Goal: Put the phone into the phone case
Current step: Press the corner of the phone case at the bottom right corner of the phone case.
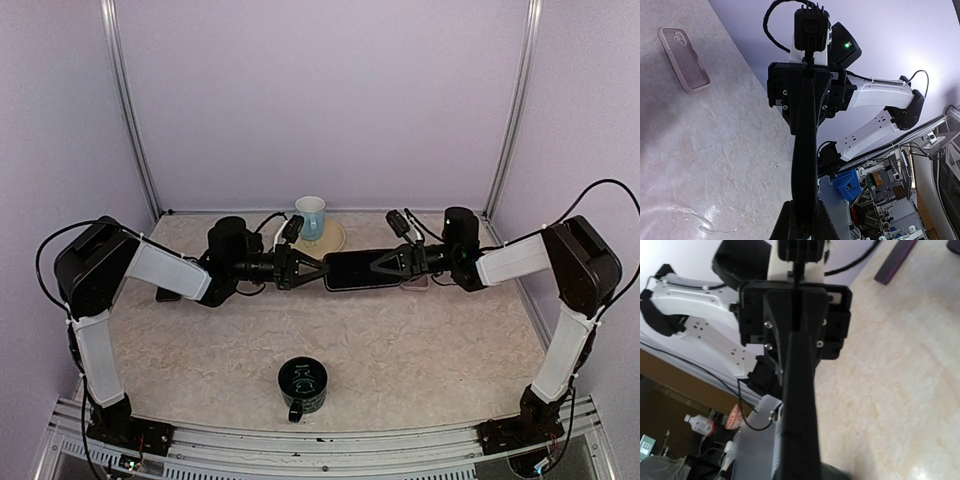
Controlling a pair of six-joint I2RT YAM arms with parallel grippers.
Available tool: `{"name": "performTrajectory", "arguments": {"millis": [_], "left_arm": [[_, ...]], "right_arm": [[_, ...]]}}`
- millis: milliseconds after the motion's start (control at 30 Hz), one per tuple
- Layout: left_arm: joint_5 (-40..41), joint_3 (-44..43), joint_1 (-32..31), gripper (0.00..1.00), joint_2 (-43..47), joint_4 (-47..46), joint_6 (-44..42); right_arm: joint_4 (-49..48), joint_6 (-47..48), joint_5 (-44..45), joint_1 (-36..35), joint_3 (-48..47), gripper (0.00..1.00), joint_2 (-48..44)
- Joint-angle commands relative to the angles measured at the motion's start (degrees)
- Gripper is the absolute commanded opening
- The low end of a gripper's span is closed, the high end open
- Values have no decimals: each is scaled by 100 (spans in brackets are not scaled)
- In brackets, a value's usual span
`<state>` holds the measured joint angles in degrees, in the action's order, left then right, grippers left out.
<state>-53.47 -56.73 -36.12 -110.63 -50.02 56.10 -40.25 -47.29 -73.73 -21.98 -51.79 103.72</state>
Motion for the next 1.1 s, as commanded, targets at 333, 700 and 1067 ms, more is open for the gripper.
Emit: {"name": "performTrajectory", "arguments": {"millis": [333, 700, 1067], "left_arm": [[-127, 185, 219, 53, 186, -559, 390], [258, -413, -273, 59, 253, 1012, -723], [111, -734, -490, 42, -152, 611, -328]], "right_arm": [[-1116, -478, -84, 220, 103, 0, -80], [-1047, -487, 219, 218, 46, 0, -192], [-955, -376, 272, 194, 103, 0, -203]]}}
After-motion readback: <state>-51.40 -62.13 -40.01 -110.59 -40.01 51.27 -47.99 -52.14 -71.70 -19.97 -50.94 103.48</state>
